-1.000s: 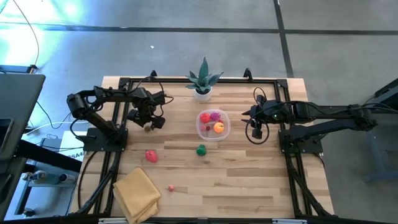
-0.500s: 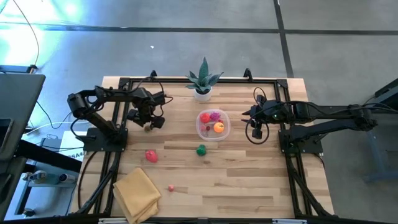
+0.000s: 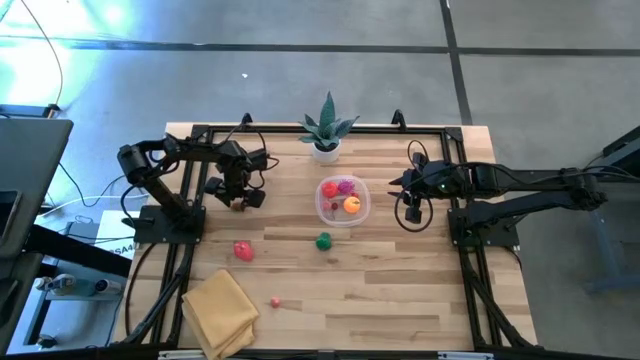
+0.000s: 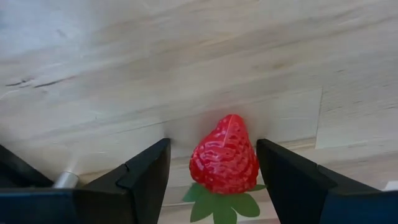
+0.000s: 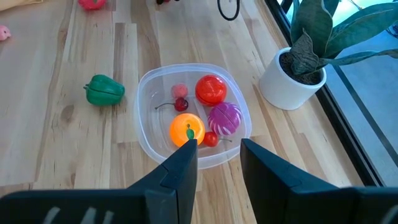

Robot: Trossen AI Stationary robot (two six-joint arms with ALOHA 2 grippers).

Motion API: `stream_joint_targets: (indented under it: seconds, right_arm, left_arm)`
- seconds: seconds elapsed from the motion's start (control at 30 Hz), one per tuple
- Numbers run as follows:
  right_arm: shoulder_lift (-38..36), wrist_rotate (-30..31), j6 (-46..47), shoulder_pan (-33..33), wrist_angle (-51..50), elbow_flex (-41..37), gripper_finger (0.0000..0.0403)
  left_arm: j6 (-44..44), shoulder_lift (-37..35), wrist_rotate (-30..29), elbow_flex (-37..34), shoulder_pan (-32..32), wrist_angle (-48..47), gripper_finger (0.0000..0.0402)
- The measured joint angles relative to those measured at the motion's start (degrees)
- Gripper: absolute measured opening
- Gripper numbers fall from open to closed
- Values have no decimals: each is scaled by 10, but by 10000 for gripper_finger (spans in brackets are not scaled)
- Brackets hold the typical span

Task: Pick and placing Produce into tupperware
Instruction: Put the red strawberry into the transparent container

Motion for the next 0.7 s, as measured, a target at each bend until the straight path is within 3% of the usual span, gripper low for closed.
stream_joint_targets:
  seconds: [0.43, 0.7]
  right_arm:
    - [0, 0, 0, 0, 0, 0, 113]
    - [0, 0, 0, 0, 0, 0, 113]
  left_arm:
    - [7, 2, -16, 7, -1, 5, 233]
    - [5, 3, -19, 18, -1, 8, 187]
